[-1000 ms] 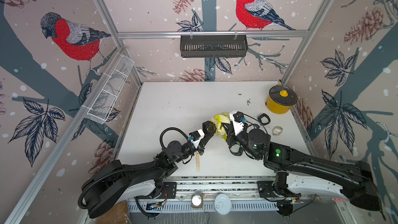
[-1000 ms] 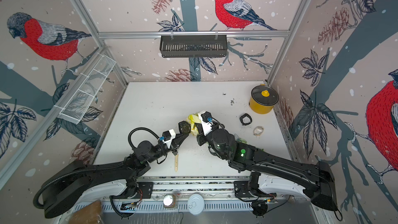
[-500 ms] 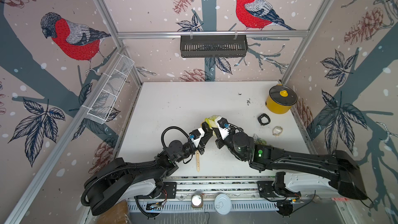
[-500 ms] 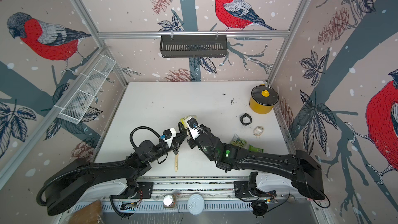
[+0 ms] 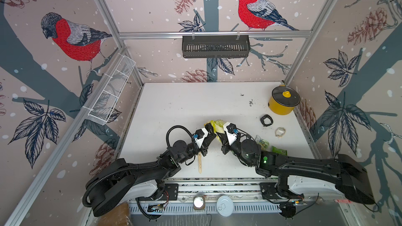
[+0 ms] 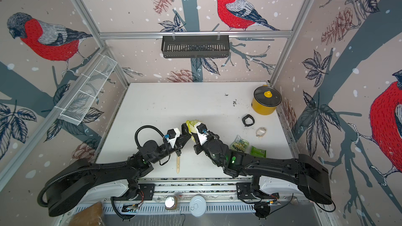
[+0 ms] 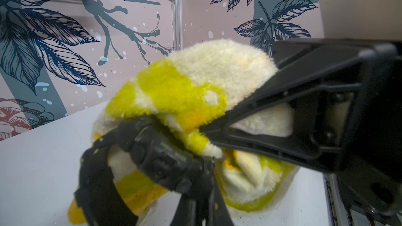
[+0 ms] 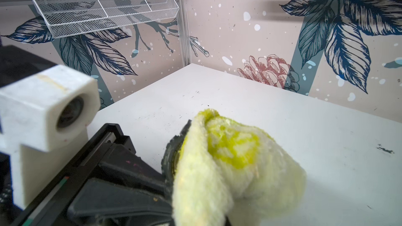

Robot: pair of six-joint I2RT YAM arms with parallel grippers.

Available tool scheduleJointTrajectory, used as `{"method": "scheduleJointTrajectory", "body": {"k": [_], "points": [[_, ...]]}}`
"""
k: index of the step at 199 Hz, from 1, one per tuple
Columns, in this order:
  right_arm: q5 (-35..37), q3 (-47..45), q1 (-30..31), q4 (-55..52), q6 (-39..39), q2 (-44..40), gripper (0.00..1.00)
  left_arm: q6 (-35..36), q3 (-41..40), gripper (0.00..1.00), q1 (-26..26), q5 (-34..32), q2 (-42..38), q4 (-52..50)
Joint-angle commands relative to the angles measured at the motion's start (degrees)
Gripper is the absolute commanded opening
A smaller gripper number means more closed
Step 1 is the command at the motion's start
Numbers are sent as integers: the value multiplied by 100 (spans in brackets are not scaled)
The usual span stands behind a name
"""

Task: Wipe the watch dial
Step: Wipe the dirt from the watch dial.

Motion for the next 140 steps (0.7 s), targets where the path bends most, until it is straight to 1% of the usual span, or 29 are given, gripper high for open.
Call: {"method": "scheduleJointTrajectory", "body": {"k": [1,18,39,50,65,80,112,124,140], "points": [[-142,-186,-181,-711,12,-252,2,26,-5,0,35,-185,-103,1092],[-14,-180,-366,-949,-27,-418,2,107,-5,0,37,1,-144,989],[349,-12,-493,-1380,122,-563,2,270,-67,0,30,374,-144,1007],[416,11,-505,-1464,128,-769,2,359,-173,0,32,526,-146,1117],[426,-71,-570,-1468,178,-1206,2,581,-318,0,33,912,-236,1262],[109,-214,-681,-1431,157,-1797,2,933,-369,0,26,1442,-409,1208],[-897,-707,-687,-1214,-365,-3105,2,1504,-362,0,3,2335,-933,871],[-1124,-895,-688,-1127,-556,-3499,2,1655,-372,0,-40,2571,-1105,766],[-1261,-1066,-688,-1102,-676,-3838,2,1827,-375,0,-128,2718,-1287,592]]}}
